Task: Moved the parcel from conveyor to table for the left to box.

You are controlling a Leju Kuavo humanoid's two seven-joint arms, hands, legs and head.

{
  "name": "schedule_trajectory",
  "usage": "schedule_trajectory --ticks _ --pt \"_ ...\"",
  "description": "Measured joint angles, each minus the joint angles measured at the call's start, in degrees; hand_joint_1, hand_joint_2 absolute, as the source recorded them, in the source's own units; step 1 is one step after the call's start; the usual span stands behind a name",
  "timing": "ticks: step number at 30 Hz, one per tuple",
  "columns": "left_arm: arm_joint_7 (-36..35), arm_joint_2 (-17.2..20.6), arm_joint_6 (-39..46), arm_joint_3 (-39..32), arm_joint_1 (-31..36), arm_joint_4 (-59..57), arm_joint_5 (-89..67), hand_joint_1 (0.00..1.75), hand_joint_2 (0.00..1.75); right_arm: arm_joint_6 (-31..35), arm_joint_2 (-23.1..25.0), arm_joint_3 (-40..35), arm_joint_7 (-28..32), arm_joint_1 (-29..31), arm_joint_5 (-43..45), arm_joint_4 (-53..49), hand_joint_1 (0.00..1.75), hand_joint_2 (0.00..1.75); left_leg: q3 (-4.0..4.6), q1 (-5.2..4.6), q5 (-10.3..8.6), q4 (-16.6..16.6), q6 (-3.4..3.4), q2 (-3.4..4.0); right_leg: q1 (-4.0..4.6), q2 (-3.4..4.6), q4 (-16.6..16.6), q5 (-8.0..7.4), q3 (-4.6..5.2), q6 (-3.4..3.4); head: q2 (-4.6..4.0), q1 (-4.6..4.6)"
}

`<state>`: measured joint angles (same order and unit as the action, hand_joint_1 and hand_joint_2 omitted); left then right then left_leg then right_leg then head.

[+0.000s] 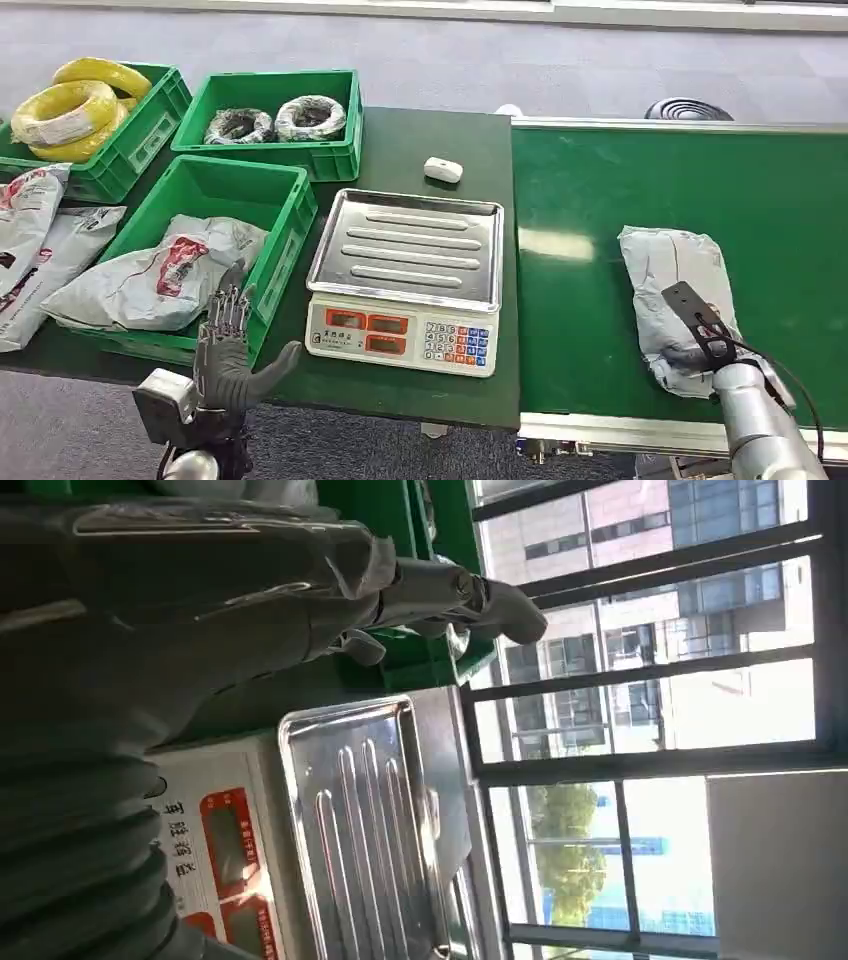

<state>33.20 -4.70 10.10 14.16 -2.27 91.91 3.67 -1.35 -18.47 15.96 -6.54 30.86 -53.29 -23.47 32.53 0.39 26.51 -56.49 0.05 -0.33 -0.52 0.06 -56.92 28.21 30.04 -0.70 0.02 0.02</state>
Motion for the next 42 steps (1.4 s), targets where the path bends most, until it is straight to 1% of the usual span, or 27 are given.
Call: schedule_trajectory --ticks 3,9,13,16,19,21,22,24,27,30,32,36,38,39,42 --pt "-0.28 -0.07 0.00 -0.11 -0.91 1.22 -0.70 0.00 1.75 4.80 0.76 0.20 -0.37 0.39 1.18 -0.04 1.75 1.75 0.01 0.00 0.00 0.00 0.00 -0.02 0.00 -0.01 0.00 -0.01 0.01 0.00 0.00 0.00" --pt "-0.35 -0.20 0.00 -0.24 -1.46 1.97 -0.85 0.00 1.75 5.15 1.20 0.68 -0.33 1.51 2.03 -0.26 1.75 1.75 0.03 0.01 0.00 0.00 0.00 -0.02 0.01 0.00 -0.01 0.00 0.07 0.00 0.00 0.02" --pt "-0.33 -0.20 0.00 -0.26 -1.47 1.97 -0.85 0.00 1.75 5.94 1.57 0.96 1.03 1.73 2.67 -0.28 1.75 1.75 0.12 0.01 0.00 0.00 0.00 -0.04 0.01 -0.01 -0.03 0.00 0.12 0.00 0.00 0.00" --pt "-0.11 -0.20 0.15 -0.26 -1.53 1.97 -0.85 0.00 1.75 10.36 2.23 1.31 5.02 1.84 4.37 -1.23 1.75 1.75 0.17 0.00 0.00 0.00 0.00 -0.08 0.01 -0.01 -0.04 -0.01 0.14 0.00 0.00 0.00" --pt "0.63 -0.20 0.74 -0.26 -1.61 1.99 -0.81 0.00 1.75 17.40 3.97 1.46 14.59 1.96 7.73 -5.28 1.75 1.75 0.20 0.00 -0.01 0.00 -0.01 -0.04 0.01 0.01 -0.05 -0.01 0.19 0.01 0.00 0.02" --pt "1.27 -0.20 1.25 -0.26 -1.56 2.01 -0.76 0.00 1.75 18.92 6.06 1.16 19.40 2.00 9.62 -9.85 1.75 1.75 0.19 0.01 -0.02 0.00 -0.01 -0.01 0.03 0.03 -0.06 -0.02 0.21 0.01 0.00 0.02" --pt "1.49 -0.20 1.36 -0.26 -1.49 2.01 -0.76 0.00 1.75 18.92 7.41 0.30 20.33 1.76 10.36 -13.48 1.75 1.75 0.18 0.02 -0.02 0.00 -0.01 0.01 0.03 0.05 -0.07 -0.02 0.24 0.02 0.00 -0.02" --pt "1.64 -0.26 1.73 -0.26 -1.15 2.03 -0.76 0.00 1.75 18.92 9.61 -2.66 19.35 1.60 11.19 -19.75 1.75 1.75 0.15 0.05 -0.02 0.00 -0.02 0.04 0.04 0.07 -0.07 -0.01 0.29 0.02 0.00 -0.07" --pt "1.77 -0.33 1.86 -0.26 -1.03 2.21 -0.83 0.00 1.75 18.92 10.89 -5.23 19.37 1.43 12.31 -24.33 1.75 1.75 0.20 0.07 -0.05 0.00 -0.03 -0.14 0.05 -0.08 -0.07 0.01 0.25 0.03 0.00 0.00" --pt "2.25 -0.39 1.66 -0.53 -0.71 2.32 -1.22 0.00 1.75 17.45 12.39 -8.36 23.81 1.29 13.44 -28.57 1.75 1.75 0.27 0.05 -0.05 0.01 -0.04 0.02 0.06 0.04 -0.11 -0.01 0.27 0.04 0.00 0.00" --pt "2.32 -0.48 1.03 -1.00 0.04 2.32 -1.51 0.00 1.75 14.52 13.89 -12.35 25.16 1.46 11.90 -31.75 1.75 1.75 0.25 0.05 -0.05 0.01 -0.04 0.11 0.06 0.16 -0.11 -0.03 0.31 0.05 0.00 0.00" --pt "2.32 -0.50 -1.02 -1.75 2.05 2.27 -1.46 0.00 1.75 7.59 17.44 -22.63 22.73 4.13 6.51 -33.51 1.75 1.75 0.21 0.10 -0.11 0.01 -0.11 0.17 0.09 0.19 -0.12 -0.04 0.37 0.07 0.00 0.00" --pt "2.30 -0.54 -1.44 -1.95 2.83 2.23 -1.44 0.00 1.75 6.11 18.84 -26.72 22.25 5.32 5.86 -33.42 1.75 1.75 0.22 0.15 -0.17 0.01 -0.14 -0.03 0.12 0.02 -0.12 -0.03 0.37 0.07 0.00 0.00" --pt "2.27 -0.55 -1.60 -2.03 3.07 2.23 -1.44 0.00 1.75 5.61 19.26 -28.05 22.21 5.84 5.86 -33.38 1.75 1.75 0.25 0.15 -0.18 0.01 -0.15 -0.12 0.12 -0.07 -0.13 -0.02 0.36 0.08 0.00 0.00" --pt "2.05 -0.66 -1.99 -2.47 3.64 2.14 -1.44 0.00 1.75 3.01 20.26 -31.13 22.84 7.41 6.12 -32.04 1.75 1.75 0.30 0.15 -0.18 0.01 -0.16 -0.08 0.12 -0.04 -0.14 -0.02 0.36 0.08 0.00 0.04"
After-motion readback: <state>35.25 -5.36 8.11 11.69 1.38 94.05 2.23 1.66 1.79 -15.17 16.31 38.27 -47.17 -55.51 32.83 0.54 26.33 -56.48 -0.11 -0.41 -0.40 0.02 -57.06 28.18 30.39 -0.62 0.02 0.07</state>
